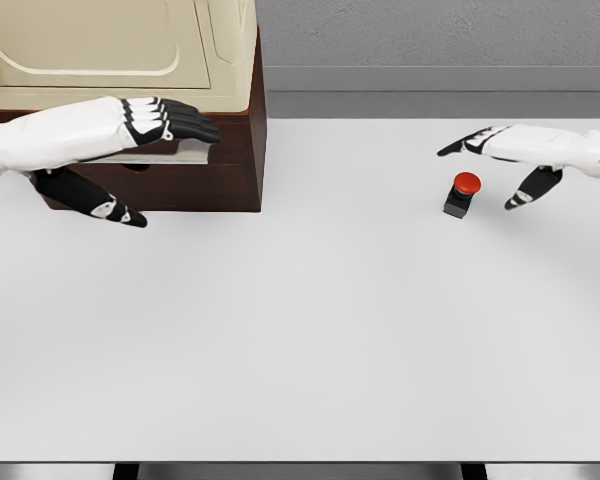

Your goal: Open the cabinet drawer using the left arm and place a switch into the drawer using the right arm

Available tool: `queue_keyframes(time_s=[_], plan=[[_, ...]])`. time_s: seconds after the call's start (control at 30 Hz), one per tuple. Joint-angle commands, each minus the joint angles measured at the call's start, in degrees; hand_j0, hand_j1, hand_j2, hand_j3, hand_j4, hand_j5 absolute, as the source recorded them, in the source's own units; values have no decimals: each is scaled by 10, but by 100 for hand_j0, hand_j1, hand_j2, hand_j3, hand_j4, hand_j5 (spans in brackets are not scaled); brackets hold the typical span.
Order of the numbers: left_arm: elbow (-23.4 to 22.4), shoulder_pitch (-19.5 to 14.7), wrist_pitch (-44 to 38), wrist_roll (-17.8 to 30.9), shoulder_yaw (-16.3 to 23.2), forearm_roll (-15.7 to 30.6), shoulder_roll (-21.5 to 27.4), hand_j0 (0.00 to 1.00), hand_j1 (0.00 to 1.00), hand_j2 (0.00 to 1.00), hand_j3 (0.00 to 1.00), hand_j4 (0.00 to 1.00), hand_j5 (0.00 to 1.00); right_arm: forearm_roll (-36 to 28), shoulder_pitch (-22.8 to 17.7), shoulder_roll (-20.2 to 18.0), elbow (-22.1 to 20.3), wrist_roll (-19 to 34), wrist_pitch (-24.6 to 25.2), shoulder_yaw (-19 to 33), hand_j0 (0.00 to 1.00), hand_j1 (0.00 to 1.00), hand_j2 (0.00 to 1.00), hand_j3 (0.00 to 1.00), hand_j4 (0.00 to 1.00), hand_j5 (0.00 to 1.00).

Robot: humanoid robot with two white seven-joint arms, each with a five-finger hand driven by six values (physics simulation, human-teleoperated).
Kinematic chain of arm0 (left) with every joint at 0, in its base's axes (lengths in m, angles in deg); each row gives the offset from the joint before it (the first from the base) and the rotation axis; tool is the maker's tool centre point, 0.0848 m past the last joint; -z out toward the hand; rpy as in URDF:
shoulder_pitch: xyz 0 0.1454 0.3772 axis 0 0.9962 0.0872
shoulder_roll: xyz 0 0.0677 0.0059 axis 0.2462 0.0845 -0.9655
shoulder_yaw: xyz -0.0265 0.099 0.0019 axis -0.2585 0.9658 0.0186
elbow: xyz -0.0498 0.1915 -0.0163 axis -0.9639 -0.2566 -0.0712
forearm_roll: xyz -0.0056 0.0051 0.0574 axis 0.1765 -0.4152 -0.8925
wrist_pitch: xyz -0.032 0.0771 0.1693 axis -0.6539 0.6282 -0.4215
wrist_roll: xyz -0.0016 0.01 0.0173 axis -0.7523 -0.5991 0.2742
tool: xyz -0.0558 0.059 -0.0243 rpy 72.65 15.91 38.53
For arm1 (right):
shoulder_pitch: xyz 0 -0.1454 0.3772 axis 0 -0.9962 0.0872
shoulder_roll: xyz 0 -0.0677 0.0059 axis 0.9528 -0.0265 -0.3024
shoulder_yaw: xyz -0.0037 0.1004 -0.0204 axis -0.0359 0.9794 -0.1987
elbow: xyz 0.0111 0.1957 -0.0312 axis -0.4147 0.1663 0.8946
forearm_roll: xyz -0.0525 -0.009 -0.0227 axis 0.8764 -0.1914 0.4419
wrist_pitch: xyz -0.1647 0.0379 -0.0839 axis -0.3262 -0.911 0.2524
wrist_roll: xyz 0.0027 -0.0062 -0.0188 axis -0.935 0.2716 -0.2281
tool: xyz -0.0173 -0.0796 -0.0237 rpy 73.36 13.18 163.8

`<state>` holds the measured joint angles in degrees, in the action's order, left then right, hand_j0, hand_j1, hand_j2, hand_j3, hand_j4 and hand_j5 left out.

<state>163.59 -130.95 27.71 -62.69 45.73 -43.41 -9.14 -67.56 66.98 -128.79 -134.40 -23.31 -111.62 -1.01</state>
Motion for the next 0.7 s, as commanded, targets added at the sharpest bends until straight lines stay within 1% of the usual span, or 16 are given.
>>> queue_keyframes(time_s=[0.0, 0.07, 0.13, 0.2, 0.23, 0.27, 0.3, 0.33, 0.37, 0.4, 0.43, 0.47, 0.53, 0.6, 0.63, 0.67], plan=[[0, 0, -1, 0, 1, 5, -2, 100, 100, 100, 100, 100, 100, -3, 0, 3, 1, 0, 2, 0, 100, 100, 100, 100, 100, 100], [1, 0, -1, -6, 1, 5, -2, 100, 100, 100, 100, 100, 100, -3, 2, 2, 1, 0, 2, 0, 100, 100, 100, 100, 100, 100], [0, 1, -1, 0, 3, 5, -3, 100, 100, 100, 100, 100, 100, -4, 3, 2, 18, 0, 2, -3, 100, 100, 100, 100, 100, 100], [1, 2, -1, -7, 3, 7, -4, 100, 100, 100, 100, 100, 100, -4, 4, 3, 24, 0, 2, -15, 100, 100, 100, 100, 100, 100], [1, 1, -1, -23, 3, 10, -4, 100, 100, 100, 100, 100, 100, -4, 4, 5, 27, 0, 2, -20, 100, 100, 100, 100, 100, 100], [1, 1, -1, -52, 3, 19, -7, 100, 100, 100, 100, 100, 100, -4, 4, 12, 47, 0, 2, -20, 100, 100, 100, 100, 100, 100], [1, 0, -1, -71, 3, 21, -11, 100, 100, 100, 100, 100, 100, -3, 4, 19, 65, 0, 2, -20, 100, 100, 100, 100, 100, 100], [1, 0, -1, -71, 3, 22, -11, 100, 100, 100, 100, 100, 100, -3, 5, 24, 77, 0, 2, -21, 100, 100, 100, 100, 100, 100], [1, 0, -1, -71, 3, 32, -10, 100, 100, 100, 100, 100, 100, -2, 5, 25, 79, 0, 2, -21, 100, 100, 100, 100, 100, 100], [1, -1, -1, -69, 3, 42, -9, 100, 100, 100, 100, 100, 100, 10, 7, 28, 79, 0, 2, -20, 100, 100, 100, 100, 100, 100], [1, -1, -1, -65, 3, 51, -9, 100, 100, 100, 100, 100, 100, 25, 14, 38, 87, 0, 2, -20, 100, 100, 100, 100, 100, 100], [1, -2, -1, -51, 3, 53, -8, 100, 100, 100, 100, 100, 100, 29, 19, 49, 99, 0, 2, -20, 100, 100, 100, 100, 100, 100], [1, -2, -1, 43, 3, 53, -7, 100, 100, 100, 100, 100, 100, 50, 25, 60, 102, 0, 2, -20, 100, 100, 100, 100, 100, 100], [1, -4, -23, 143, 3, 53, 3, 100, 100, 100, 100, 100, 100, 55, 27, 62, 103, 0, 2, -20, 100, 100, 100, 100, 100, 100], [1, -11, -31, 163, 3, 54, 5, 100, 100, 100, 100, 100, 100, 58, 27, 68, 103, 0, 2, -21, 100, 100, 100, 100, 100, 100], [1, -14, -50, 163, 3, 65, 5, 100, 100, 100, 100, 100, 100, 61, 28, 69, 102, 0, 2, -28, 100, 100, 100, 100, 100, 100]])
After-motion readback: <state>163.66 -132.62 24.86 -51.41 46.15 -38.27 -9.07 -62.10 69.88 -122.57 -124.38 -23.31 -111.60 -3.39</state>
